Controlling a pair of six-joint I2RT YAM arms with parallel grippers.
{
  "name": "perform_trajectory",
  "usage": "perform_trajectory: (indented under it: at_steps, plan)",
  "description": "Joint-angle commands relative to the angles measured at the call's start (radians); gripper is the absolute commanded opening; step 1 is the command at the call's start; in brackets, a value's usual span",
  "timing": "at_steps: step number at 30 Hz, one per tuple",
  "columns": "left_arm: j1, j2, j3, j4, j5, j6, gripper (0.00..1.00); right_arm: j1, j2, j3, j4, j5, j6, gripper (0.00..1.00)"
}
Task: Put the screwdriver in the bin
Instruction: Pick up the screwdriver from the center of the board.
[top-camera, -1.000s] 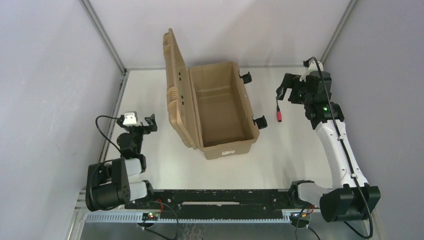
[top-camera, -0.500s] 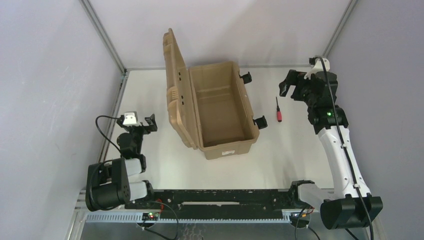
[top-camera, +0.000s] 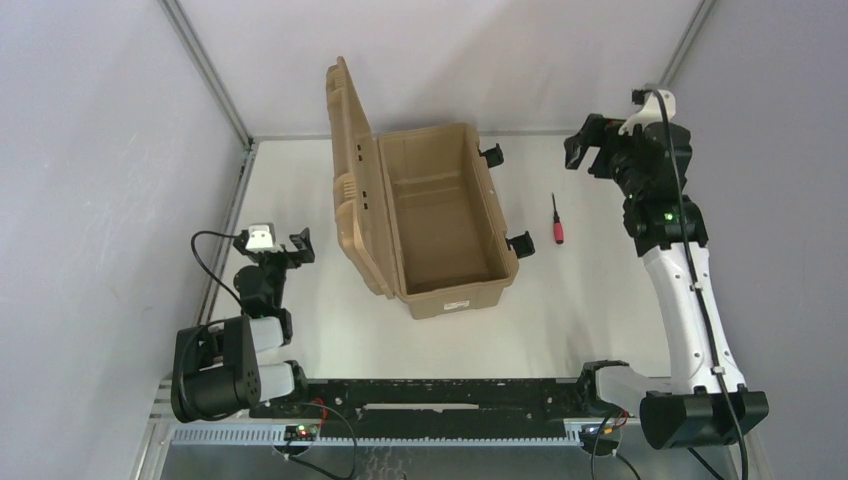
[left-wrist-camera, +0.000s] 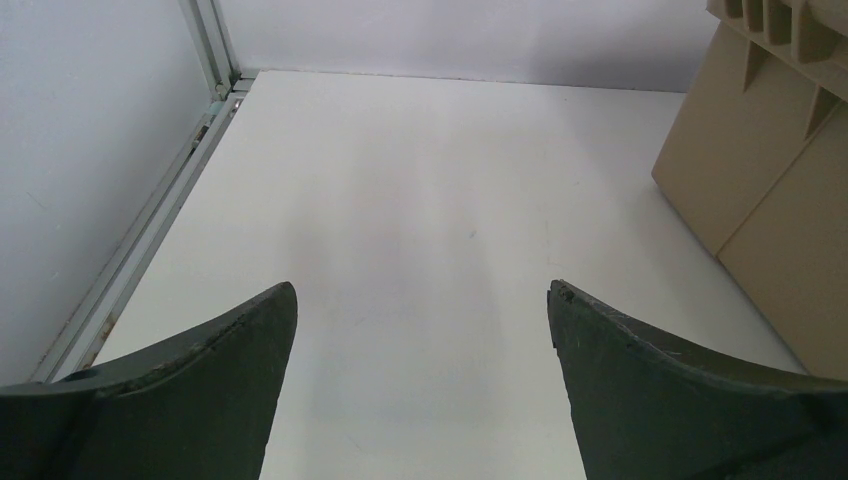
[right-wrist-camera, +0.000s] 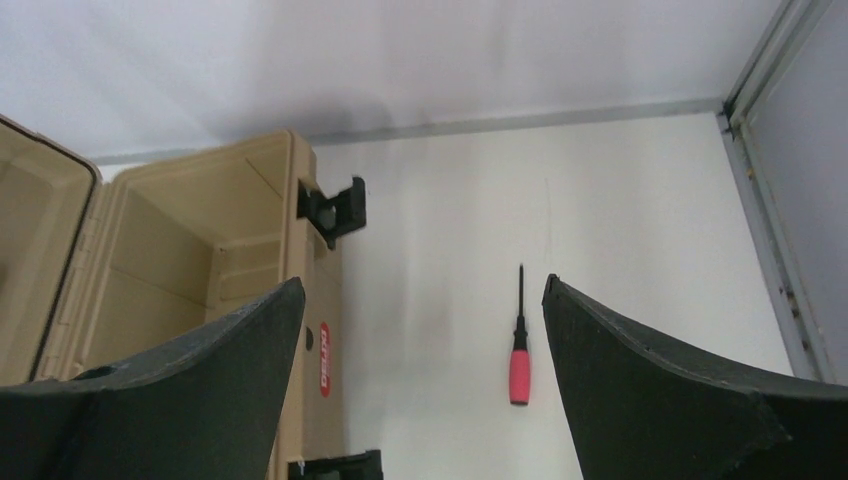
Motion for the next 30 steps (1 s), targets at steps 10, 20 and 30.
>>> perform_trajectory:
  at_steps: [10, 20, 30]
  plan:
    - [0.001, -0.003, -0.016, 0.040, 0.000, -0.010, 1.00, 0.003, 0.247, 0.472, -0.244, 0.028, -0.057, 0.93]
    - [0.001, -0.003, -0.014, 0.042, 0.003, -0.011, 1.00, 0.004, 0.528, 0.870, -0.560, 0.055, -0.055, 0.92]
    - [0.005, -0.004, -0.015, 0.041, 0.006, -0.011, 1.00, -0.016, 0.715, 0.930, -0.716, 0.039, -0.034, 0.89]
